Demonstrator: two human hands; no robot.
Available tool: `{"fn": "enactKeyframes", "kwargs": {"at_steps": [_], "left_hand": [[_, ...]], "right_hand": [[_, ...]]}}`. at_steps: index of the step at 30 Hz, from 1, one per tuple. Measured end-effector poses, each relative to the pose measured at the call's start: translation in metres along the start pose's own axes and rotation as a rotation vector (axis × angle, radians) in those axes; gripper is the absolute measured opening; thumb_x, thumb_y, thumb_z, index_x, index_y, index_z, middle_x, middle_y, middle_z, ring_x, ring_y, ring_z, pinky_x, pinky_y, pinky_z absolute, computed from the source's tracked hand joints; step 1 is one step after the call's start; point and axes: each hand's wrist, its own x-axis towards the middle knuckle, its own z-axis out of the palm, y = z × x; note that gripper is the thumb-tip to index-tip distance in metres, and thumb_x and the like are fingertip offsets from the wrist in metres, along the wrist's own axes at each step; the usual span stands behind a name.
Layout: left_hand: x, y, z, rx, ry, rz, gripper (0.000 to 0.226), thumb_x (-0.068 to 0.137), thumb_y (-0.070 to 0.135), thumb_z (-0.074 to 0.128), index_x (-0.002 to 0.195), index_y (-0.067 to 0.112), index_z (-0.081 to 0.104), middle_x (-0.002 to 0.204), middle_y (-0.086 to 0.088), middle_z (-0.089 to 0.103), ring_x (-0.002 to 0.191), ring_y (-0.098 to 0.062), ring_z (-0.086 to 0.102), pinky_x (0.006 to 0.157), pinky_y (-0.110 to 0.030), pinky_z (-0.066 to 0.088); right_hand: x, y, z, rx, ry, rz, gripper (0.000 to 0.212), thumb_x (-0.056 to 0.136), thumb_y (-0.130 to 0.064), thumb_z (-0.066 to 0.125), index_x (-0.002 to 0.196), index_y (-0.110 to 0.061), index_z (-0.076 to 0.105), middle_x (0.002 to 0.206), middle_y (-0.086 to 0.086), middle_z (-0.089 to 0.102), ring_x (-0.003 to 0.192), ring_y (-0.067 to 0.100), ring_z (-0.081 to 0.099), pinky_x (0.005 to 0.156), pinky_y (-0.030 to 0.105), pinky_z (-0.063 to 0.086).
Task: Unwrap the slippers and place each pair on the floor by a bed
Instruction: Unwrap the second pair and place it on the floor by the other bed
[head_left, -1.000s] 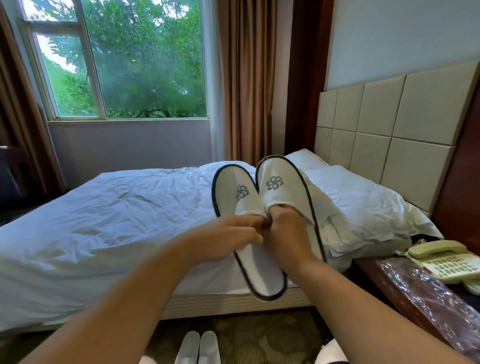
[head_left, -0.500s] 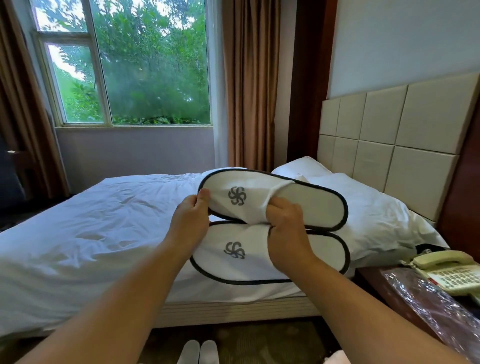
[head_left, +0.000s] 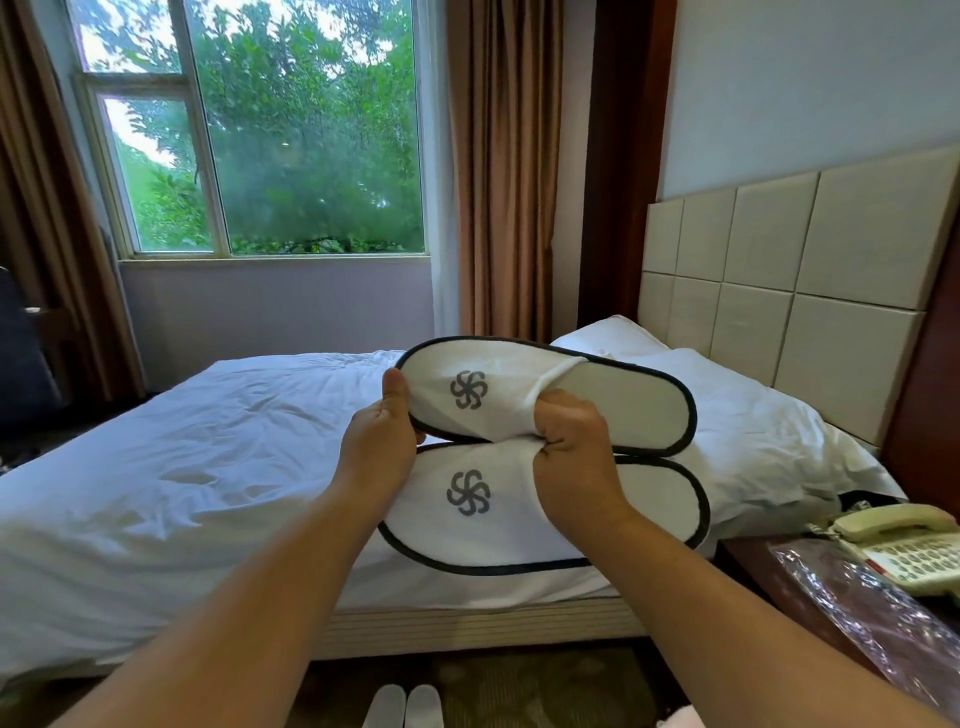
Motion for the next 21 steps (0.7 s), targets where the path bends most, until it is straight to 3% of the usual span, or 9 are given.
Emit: {"fn": "enactKeyframes", "kwargs": {"at_steps": [4, 7, 10, 13, 17, 21], "left_hand": [[0.002, -0.002, 0.0, -0.017, -0.019, -0.016, 0.079, 0.09, 0.074, 0.016, 0.056, 0.016, 0.058, 0.051, 0.003, 0.059, 0.055, -0.018, 0.056, 0.058, -0.031, 0.042], [0.003, -0.005, -0.001, -0.062, -0.03, -0.067, 0.079, 0.087, 0.078, 0.012, 0.049, 0.02, 0.051, 0.042, 0.006, 0.051, 0.05, -0.019, 0.05, 0.058, -0.032, 0.041], [0.006, -0.013, -0.002, -0.078, -0.044, -0.118, 0.088, 0.085, 0.079, 0.012, 0.061, 0.012, 0.063, 0.051, -0.001, 0.06, 0.059, -0.026, 0.059, 0.064, -0.037, 0.05], [0.009, -0.018, -0.003, -0.104, -0.074, -0.161, 0.091, 0.084, 0.081, 0.015, 0.083, 0.012, 0.074, 0.073, -0.009, 0.074, 0.077, -0.028, 0.07, 0.078, -0.042, 0.056], [0.01, -0.012, -0.005, -0.146, -0.087, -0.164, 0.086, 0.083, 0.081, 0.019, 0.071, 0.015, 0.074, 0.059, -0.001, 0.069, 0.067, -0.024, 0.066, 0.069, -0.038, 0.054], [0.004, -0.011, -0.007, -0.137, -0.078, -0.171, 0.082, 0.085, 0.08, 0.019, 0.063, 0.015, 0.065, 0.049, 0.004, 0.06, 0.06, -0.022, 0.058, 0.065, -0.034, 0.048]], "right_hand": [[0.003, 0.0, 0.003, -0.002, -0.028, 0.073, 0.009, 0.069, 0.023, 0.048, 0.067, 0.019, 0.056, 0.07, 0.031, 0.059, 0.069, 0.047, 0.057, 0.059, 0.059, 0.048], [0.004, -0.005, 0.002, 0.009, -0.045, 0.068, 0.01, 0.068, 0.023, 0.05, 0.064, 0.017, 0.057, 0.069, 0.029, 0.059, 0.067, 0.045, 0.057, 0.061, 0.055, 0.049], [0.003, -0.016, 0.0, 0.033, -0.02, 0.042, 0.018, 0.061, 0.021, 0.051, 0.05, 0.009, 0.044, 0.056, 0.024, 0.048, 0.053, 0.039, 0.047, 0.049, 0.043, 0.042], [0.0, -0.027, 0.0, 0.05, -0.01, 0.042, 0.019, 0.057, 0.016, 0.052, 0.048, 0.006, 0.038, 0.055, 0.023, 0.042, 0.051, 0.038, 0.039, 0.053, 0.036, 0.036], [0.001, -0.026, 0.001, 0.077, -0.022, 0.12, 0.018, 0.058, 0.019, 0.053, 0.051, 0.01, 0.039, 0.056, 0.024, 0.042, 0.051, 0.032, 0.036, 0.054, 0.038, 0.039], [0.002, -0.021, 0.002, 0.14, -0.051, 0.233, 0.014, 0.061, 0.018, 0.05, 0.053, 0.012, 0.04, 0.058, 0.014, 0.04, 0.055, 0.022, 0.035, 0.053, 0.031, 0.035]]}}
